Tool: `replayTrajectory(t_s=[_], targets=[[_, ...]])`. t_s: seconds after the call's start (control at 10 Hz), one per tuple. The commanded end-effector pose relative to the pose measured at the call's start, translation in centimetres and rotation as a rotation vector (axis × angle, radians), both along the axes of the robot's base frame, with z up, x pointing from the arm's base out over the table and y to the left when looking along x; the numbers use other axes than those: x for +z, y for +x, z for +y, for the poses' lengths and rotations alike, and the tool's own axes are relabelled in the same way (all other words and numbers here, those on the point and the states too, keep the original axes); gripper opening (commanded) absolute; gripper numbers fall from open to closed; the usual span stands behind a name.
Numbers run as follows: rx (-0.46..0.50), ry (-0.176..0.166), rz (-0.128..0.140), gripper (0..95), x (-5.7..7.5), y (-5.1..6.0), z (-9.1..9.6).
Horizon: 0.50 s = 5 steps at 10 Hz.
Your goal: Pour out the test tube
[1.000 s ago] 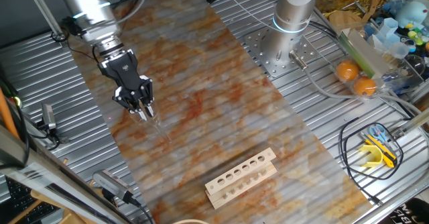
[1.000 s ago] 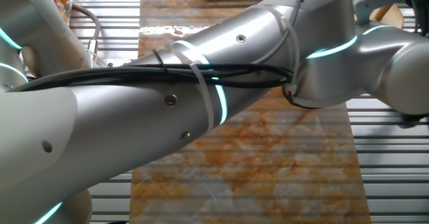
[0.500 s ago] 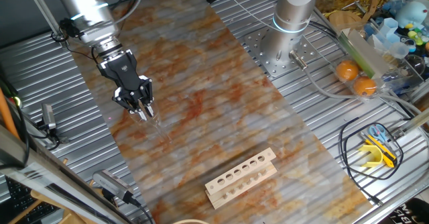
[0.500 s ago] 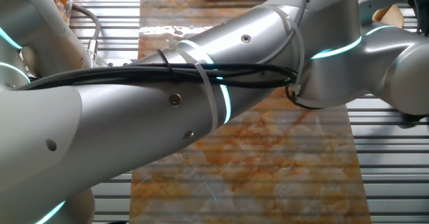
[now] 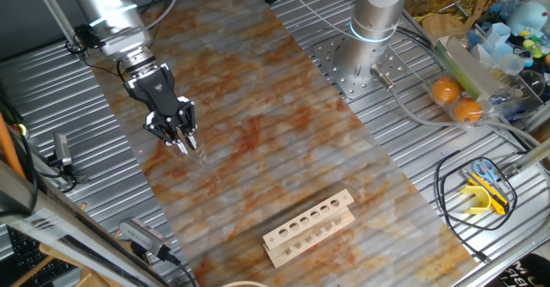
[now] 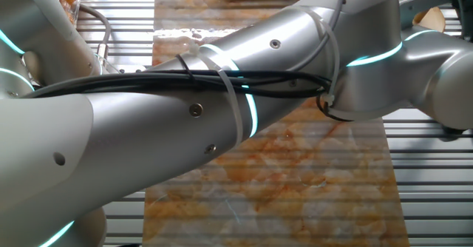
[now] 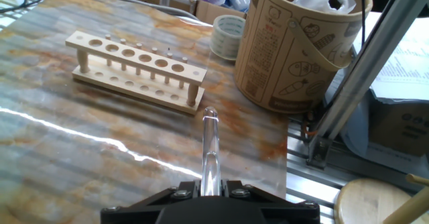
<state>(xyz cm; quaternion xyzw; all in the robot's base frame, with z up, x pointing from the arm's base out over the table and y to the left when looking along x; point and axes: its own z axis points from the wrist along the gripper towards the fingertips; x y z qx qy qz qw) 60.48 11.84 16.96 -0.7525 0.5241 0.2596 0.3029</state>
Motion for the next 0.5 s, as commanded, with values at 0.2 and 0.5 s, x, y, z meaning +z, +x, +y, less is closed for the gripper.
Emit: replayTrajectory(t_s=[0.2, 0.5], targets=[[0.0, 0.006, -0.001, 0.0, 0.0, -0.01, -0.04], [-0.004, 0.016, 0.001, 0.0, 0.0, -0.02, -0.06]])
